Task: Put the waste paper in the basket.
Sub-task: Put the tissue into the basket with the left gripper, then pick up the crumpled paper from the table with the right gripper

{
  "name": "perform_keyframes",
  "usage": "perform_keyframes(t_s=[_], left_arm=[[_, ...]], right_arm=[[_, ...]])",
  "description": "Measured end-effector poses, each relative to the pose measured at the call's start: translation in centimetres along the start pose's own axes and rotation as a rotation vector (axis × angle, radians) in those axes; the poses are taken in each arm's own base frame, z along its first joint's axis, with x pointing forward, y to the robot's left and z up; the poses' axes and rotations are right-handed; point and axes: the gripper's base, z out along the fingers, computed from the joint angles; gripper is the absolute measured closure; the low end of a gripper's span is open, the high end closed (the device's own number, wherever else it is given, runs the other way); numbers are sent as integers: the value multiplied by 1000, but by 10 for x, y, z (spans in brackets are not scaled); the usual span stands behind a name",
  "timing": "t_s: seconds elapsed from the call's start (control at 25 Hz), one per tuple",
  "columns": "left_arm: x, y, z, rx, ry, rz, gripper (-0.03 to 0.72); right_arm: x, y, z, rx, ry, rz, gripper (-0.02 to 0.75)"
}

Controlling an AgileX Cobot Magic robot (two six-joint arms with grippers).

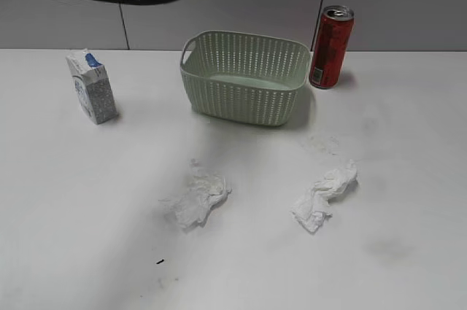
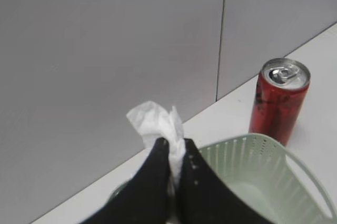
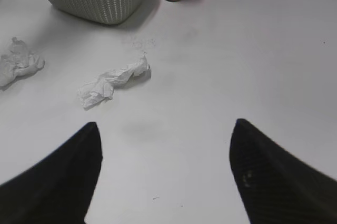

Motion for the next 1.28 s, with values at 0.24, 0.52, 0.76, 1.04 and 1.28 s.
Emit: perform_keyframes(t_s=[0.24, 0.52, 0.76, 1.04, 1.28], left_arm=[[51, -17, 55, 6, 49, 1, 690], [94, -22, 81, 25, 169, -11, 554], [99, -23, 82, 39, 206, -13, 99], [88, -21, 67, 73, 275, -7, 49], [38, -8, 16, 84, 265, 19, 92]], right_arm=[[0, 0, 0, 0, 0, 0, 166], [0, 0, 0, 0, 0, 0, 166], [0, 0, 0, 0, 0, 0, 166], [0, 0, 0, 0, 1, 0, 166], [0, 0, 0, 0, 1, 0, 166]])
